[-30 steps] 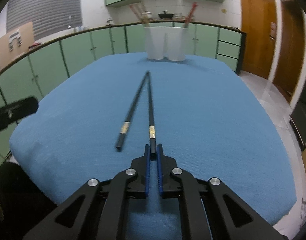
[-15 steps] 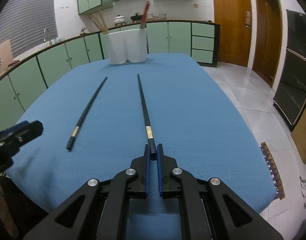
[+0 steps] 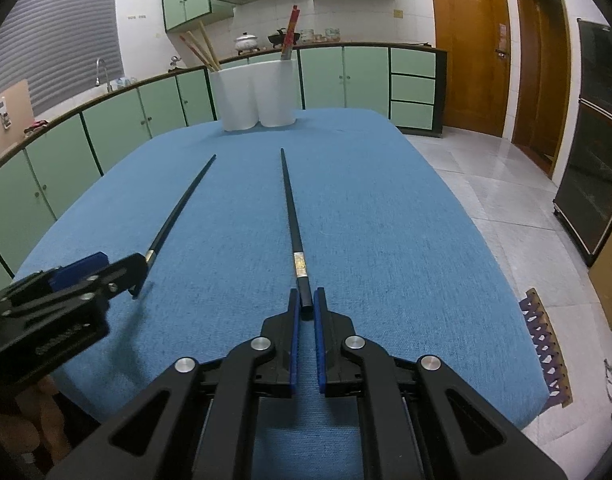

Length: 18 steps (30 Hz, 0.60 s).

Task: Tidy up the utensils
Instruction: 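Grasp one black chopstick with the left tool while the right tool grasps the other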

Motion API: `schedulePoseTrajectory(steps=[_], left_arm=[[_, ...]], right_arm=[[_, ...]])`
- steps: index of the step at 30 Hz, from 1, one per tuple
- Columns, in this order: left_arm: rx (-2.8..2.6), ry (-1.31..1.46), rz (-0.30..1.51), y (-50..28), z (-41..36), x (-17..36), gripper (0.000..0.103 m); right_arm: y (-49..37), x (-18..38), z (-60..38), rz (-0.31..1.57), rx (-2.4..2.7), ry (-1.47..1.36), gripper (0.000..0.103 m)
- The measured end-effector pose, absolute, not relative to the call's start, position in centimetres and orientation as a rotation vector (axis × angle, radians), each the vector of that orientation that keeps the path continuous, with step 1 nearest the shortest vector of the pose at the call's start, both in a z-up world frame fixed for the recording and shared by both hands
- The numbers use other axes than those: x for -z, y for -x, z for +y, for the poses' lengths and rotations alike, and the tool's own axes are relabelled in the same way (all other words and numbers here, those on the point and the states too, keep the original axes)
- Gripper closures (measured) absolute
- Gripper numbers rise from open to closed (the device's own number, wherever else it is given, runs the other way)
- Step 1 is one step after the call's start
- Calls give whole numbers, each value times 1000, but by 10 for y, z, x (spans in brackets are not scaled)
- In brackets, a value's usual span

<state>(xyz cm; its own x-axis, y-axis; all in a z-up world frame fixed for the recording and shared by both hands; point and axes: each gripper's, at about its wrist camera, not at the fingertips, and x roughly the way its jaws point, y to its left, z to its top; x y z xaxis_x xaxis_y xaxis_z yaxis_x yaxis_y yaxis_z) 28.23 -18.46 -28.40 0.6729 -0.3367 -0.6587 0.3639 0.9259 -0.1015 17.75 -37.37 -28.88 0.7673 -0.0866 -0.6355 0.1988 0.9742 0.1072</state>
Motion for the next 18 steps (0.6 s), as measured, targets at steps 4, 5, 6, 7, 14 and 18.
schedulePoseTrajectory(steps=[4,5,6,7,14,18], left_arm=[[410,-30,731,-284,-182,285,86],[419,-29,730,-284,-182,285,91],[425,-31,728,-283,-182,285,97],[430,-30,726,-282,-181,285,97],[451,-39,712,-275,-178,282,97],[435,-51,709,-279,-176,281,96]], right_arm=[[-177,289,-372,675,149,-168,93],[-178,289,-371,675,144,-165,93],[-178,289,-371,674,142,-162,92],[-179,289,-369,675,138,-158,92],[-177,288,-364,680,114,-140,94],[-177,288,-365,679,122,-144,94]])
